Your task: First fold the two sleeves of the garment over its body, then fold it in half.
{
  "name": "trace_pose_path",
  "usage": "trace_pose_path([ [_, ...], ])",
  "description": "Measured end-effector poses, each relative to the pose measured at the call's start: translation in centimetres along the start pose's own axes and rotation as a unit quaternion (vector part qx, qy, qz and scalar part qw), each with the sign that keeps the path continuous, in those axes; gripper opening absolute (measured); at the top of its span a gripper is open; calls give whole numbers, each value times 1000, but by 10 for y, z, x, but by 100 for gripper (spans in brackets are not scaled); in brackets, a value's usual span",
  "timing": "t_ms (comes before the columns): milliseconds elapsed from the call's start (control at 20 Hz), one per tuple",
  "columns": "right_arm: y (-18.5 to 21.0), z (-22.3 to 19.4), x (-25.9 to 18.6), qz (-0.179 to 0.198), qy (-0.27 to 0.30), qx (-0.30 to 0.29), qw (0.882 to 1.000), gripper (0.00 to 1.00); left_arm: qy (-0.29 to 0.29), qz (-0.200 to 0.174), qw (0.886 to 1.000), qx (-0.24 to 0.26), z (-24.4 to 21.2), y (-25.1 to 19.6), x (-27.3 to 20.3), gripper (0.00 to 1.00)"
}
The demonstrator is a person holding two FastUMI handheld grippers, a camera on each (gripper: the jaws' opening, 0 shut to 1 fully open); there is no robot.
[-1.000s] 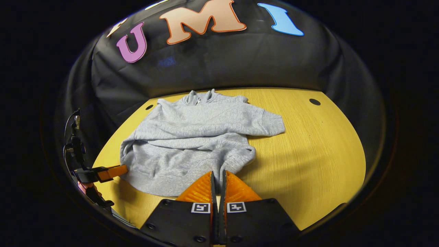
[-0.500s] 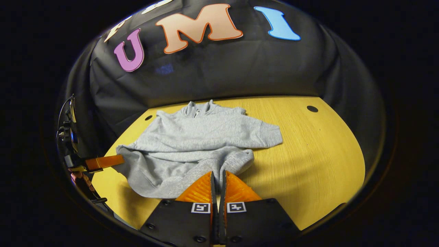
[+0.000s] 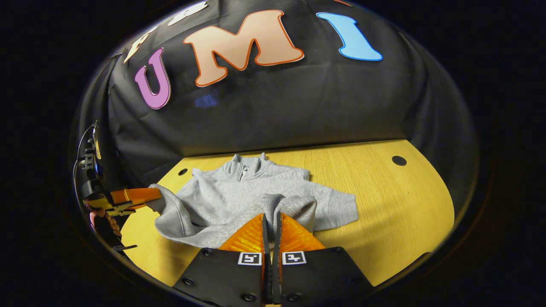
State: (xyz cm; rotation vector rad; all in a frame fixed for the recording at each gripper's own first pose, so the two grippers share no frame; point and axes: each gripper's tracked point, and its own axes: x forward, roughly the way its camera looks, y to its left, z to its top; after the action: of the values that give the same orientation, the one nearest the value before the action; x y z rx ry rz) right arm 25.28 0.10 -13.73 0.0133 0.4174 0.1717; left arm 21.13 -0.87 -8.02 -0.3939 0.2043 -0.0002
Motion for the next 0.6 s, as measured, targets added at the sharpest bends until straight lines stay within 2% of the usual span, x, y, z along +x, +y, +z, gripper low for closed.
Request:
trace_pose_path([
  [150,-10,3,30,-13,6,20,1000,3,10,36,999,-5,-4,16,32,0],
  [250,-16,1,51,-23,7,8,1000,3,15,64,998,1,-9,30,50,0],
  [450,-20,-20,77,-35,30,-6,999,4,16,96,995,29,-19,44,74,1],
  [550,-23,-27,89,-40,40,5,998,5,22,117,992,40,-25,54,81,8],
  [600,-25,-31,95,-38,44,10,998,5,26,118,992,40,-28,54,84,17],
])
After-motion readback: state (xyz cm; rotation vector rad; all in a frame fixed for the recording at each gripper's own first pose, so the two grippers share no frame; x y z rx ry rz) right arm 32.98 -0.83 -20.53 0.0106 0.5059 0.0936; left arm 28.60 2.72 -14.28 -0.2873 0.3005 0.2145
